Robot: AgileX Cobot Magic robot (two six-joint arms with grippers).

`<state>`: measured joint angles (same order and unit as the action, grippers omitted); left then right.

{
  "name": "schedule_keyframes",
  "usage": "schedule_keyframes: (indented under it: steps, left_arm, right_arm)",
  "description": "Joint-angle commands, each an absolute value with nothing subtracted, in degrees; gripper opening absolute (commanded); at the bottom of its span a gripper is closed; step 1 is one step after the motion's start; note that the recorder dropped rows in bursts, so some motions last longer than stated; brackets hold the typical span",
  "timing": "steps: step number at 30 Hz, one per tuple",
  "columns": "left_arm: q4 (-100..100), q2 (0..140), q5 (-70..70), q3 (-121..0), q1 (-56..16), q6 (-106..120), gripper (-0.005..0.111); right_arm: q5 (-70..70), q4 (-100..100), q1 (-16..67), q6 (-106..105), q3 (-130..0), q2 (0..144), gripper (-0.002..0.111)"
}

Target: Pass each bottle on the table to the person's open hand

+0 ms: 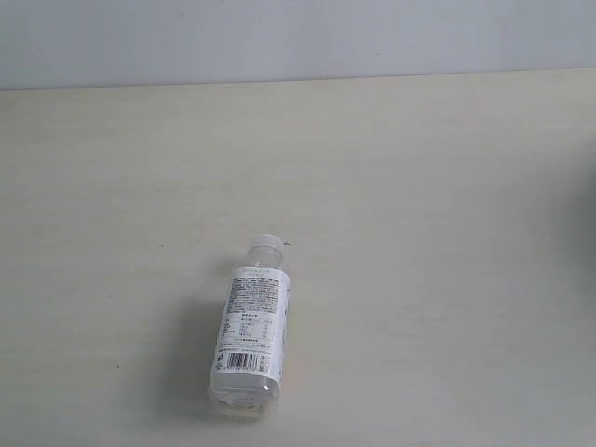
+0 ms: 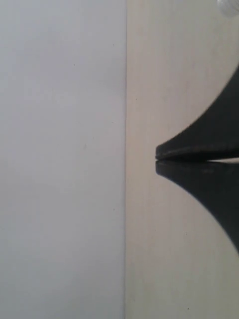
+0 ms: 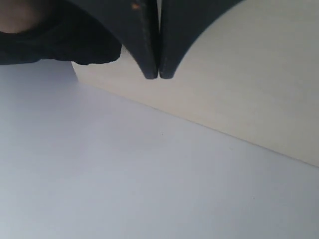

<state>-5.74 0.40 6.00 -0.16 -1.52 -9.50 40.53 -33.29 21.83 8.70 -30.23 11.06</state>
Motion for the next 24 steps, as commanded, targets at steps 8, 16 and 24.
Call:
schedule_keyframes:
  steps: [8,16,24]
  left_arm:
    - [-5.39,0.00,5.98,0.00,-1.80,-9.16,0.000]
    - [-5.39,0.00,6.32,0.00,-1.80,-9.16,0.000]
    - [-5.39,0.00,6.32,0.00,-1.80,-9.16,0.000]
  right_arm:
    - [34.87,-37.79,21.39,10.59,-19.51,0.00,0.000]
    - [34.39,-37.45,22.02,10.59,-19.51,0.00,0.000]
    - [37.76,-37.41,22.02,10.71,-19.51,0.00,0.000]
